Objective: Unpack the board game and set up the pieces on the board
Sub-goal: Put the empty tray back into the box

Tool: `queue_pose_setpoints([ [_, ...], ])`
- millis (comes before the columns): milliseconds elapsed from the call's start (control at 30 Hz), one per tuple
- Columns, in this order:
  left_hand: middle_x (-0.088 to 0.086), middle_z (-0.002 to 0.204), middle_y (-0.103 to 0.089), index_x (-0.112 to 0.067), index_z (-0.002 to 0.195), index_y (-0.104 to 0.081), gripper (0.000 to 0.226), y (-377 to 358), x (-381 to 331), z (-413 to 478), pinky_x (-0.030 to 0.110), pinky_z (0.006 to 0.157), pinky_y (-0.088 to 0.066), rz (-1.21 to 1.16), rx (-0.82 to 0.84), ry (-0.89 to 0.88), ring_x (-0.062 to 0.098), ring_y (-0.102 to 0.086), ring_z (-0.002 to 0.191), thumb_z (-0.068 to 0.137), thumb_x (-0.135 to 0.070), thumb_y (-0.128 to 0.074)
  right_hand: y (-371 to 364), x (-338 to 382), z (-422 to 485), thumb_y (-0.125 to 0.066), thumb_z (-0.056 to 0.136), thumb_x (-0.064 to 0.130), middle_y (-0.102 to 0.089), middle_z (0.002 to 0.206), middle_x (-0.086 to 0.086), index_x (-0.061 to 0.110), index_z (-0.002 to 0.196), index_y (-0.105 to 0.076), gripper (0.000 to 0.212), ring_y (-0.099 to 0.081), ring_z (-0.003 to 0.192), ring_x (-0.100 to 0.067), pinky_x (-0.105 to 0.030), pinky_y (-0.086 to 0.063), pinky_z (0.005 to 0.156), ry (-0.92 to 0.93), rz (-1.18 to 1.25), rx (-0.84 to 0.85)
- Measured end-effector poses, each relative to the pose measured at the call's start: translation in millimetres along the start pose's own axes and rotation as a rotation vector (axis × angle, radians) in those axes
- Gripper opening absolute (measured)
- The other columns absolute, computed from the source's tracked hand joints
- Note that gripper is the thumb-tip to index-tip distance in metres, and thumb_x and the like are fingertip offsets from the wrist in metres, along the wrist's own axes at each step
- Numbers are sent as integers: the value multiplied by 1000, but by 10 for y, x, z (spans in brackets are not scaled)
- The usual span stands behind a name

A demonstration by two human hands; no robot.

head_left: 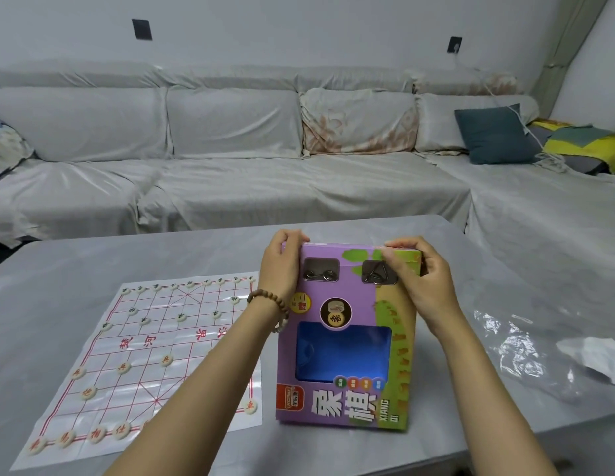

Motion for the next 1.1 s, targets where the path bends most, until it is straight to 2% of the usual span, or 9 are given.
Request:
queue_pose_setpoints([
  [133,-5,116,-54,-21,131,-39,46,-67,290,-183,4,69,-44,-14,81,30,2,-55,97,94,-48,-38,132,-144,66,-70,82,17,-67,85,9,21,86,-66,8,-61,73,3,-13,-49,62,29,9,-105],
  [233,-1,150,-27,-26,146,-20,80,-121,660,-318,32,111,-28,216,105,18,16,-27,137,81,-63,-48,286,-455,97,-72,82,19,-63,79,8,24,78,-61,13,-55,69,0,-18,-45,67,-31,-7,-380],
  [367,-2,155,-15,-24,148,-13,93,-308,1078,-538,36,118,-12,431,225,-19,16,-12,144,77,-59,-62,505,-942,50,-65,88,21,-56,80,0,22,79,-50,17,-51,74,-12,-28,-43,71,-176,79,-767],
  [467,-2,157,-3,-25,149,-5,98,-436,1349,-589,38,119,-8,597,352,16,21,-2,145,75,-69,-51,419,-1282,50,-48,97,20,-49,85,-4,17,91,-41,9,-46,79,-18,-24,-38,63,-345,144,-798],
  [633,3,157,11,-19,150,4,86,-447,1575,-467,39,118,5,997,392,-1,29,17,142,88,-65,-35,400,-1819,14,-45,94,8,-56,113,-18,-3,111,-50,21,-52,103,-29,-32,-39,84,-552,-240,-445],
  [733,4,157,10,-21,149,5,74,-445,1606,-338,38,117,7,1115,442,-42,27,13,144,94,-57,-28,362,-1821,-55,-48,94,20,-50,129,-22,-2,122,-51,36,-42,122,-35,-39,-32,102,-356,-750,-142],
  [800,2,158,10,-23,149,4,70,-478,1620,-269,37,118,2,1103,463,-37,25,8,145,95,-55,-27,237,-1764,-121,-38,97,35,-33,149,-11,13,142,-36,50,-26,138,-30,-39,-18,113,-189,-972,83],
  [900,1,158,10,-24,150,3,66,-595,1609,-169,37,117,-8,1109,452,-19,26,1,144,96,-53,-24,133,-1837,-143,-23,100,46,5,160,3,31,151,-6,55,7,147,-20,-39,3,117,-188,-1194,367],
  [1100,-8,158,-5,-32,148,-15,61,-1088,1720,338,41,107,-34,1018,447,-54,26,-19,140,94,-58,-24,450,-1984,631,-13,100,49,11,159,4,34,150,-1,55,8,147,-20,-46,5,116,-406,-1315,525],
])
Point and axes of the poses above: each hand's wrist, its own z-axis towards the middle knuckle, its own y-axis out of the back of the hand, x = y × z, the point moved 5 cm from there along z, towards the middle knuckle
